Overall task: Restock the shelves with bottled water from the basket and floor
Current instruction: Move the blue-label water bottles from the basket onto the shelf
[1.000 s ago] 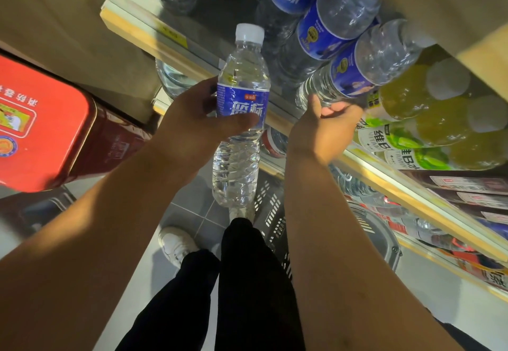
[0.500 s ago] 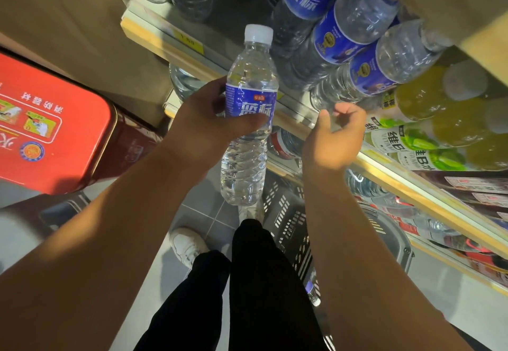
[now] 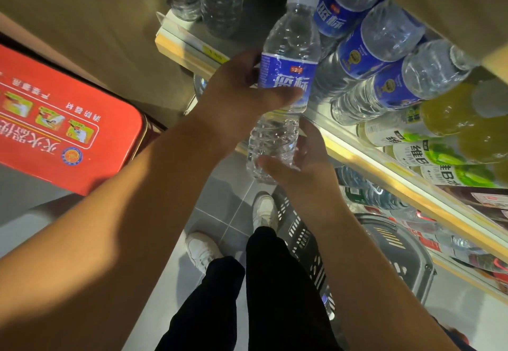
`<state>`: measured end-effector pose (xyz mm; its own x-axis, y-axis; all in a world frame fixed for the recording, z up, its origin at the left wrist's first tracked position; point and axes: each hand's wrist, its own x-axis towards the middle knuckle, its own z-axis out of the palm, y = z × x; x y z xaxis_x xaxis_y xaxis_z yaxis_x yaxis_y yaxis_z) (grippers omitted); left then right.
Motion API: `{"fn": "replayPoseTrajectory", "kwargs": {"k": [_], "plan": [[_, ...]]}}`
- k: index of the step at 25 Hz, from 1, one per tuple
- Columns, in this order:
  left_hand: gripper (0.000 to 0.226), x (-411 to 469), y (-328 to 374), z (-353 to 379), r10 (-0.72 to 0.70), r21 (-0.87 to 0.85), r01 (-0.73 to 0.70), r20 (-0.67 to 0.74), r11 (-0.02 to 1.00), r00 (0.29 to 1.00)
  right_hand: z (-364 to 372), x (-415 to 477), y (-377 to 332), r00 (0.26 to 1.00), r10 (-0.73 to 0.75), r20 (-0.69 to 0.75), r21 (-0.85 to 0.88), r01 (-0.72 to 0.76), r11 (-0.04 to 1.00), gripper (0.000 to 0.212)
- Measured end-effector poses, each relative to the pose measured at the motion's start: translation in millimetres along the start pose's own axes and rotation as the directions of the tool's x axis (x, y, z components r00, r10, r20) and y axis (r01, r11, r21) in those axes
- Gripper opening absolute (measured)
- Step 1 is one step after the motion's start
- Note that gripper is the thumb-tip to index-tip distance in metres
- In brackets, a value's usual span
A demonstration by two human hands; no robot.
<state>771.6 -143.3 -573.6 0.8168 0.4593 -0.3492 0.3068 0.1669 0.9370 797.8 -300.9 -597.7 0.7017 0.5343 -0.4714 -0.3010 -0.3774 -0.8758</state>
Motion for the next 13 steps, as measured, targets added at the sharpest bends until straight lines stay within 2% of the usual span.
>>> {"fn": "replayPoseTrajectory", "kwargs": {"k": [3,8,13], "plan": [[0.065,9.5,4.6,-3.8,0.077,-0.083,-0.074,0.032,0.994,0.997,7.3,12.7,-8.9,0.994,-0.063,-0.086,0.009,0.064,0.998,0.075],[0.063,21.7,24.9,-11.3,0.161,-0.118,-0.155,0.045,0.981,0.986,16.1,35.0,-34.6,0.965,-0.169,-0.203,-0.12,0.147,0.982,0.071],[0.07,32.1,34.4,-21.3,0.193,-0.169,-0.188,0.013,0.967,0.981,22.2,49.5,-52.3,0.916,-0.283,-0.284,-0.172,0.241,0.955,0.072]]}}
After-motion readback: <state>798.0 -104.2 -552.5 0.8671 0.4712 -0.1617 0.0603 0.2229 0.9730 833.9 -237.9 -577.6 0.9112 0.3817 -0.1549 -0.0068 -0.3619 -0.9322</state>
